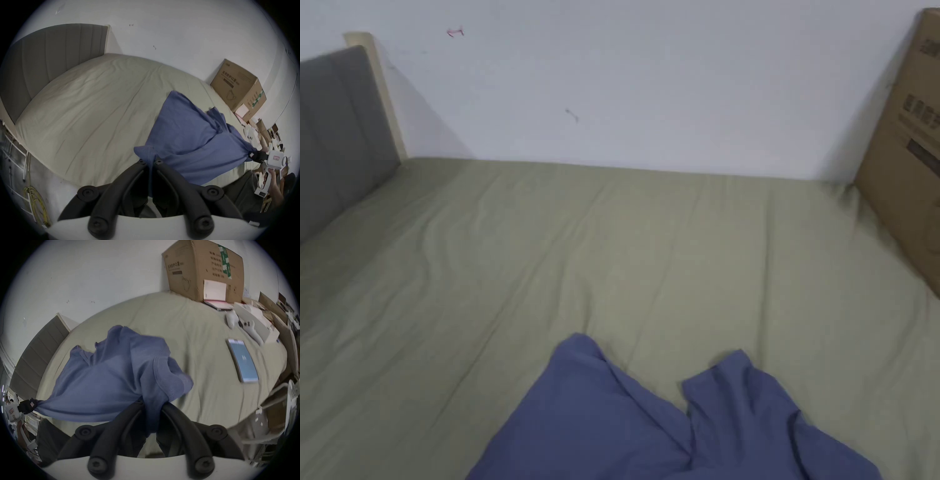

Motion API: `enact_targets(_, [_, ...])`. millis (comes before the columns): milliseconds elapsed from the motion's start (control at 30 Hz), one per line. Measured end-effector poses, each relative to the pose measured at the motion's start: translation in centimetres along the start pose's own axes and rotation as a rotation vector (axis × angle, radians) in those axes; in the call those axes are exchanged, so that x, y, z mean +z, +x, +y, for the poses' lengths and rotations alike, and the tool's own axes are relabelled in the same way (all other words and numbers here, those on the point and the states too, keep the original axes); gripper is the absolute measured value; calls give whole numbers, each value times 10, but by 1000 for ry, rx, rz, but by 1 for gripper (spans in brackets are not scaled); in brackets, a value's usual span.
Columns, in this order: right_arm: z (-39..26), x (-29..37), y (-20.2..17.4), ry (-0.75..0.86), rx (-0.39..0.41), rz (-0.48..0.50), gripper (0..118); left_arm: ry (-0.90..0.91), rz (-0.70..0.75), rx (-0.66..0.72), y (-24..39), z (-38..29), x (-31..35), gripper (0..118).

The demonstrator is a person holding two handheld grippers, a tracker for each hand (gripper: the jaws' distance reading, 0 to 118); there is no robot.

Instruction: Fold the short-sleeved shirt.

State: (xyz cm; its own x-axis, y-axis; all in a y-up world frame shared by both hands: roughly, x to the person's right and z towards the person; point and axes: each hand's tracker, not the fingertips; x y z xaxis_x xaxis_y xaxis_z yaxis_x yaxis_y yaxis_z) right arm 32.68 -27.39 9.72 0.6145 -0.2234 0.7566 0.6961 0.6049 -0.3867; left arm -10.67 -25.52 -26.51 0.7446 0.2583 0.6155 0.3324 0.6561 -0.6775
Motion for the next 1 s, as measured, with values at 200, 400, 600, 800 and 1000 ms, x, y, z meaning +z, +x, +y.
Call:
enact_targets(200, [9,12,-11,1,46,-5,94,23,13,5,3,8,6,91])
enact_targets(400, [32,67,-25,235,189,-50,94,281,47,-116,36,33,59,96])
enact_targets(600, [45,98,-52,437,218,99,94,494,94,-226,71,41,93,81])
enact_targets(800, [41,94,-73,433,261,98,16,479,49,-213,78,39,106,0])
enact_targets(1000, [32,95,-78,411,272,100,0,343,73,-126,51,34,101,0])
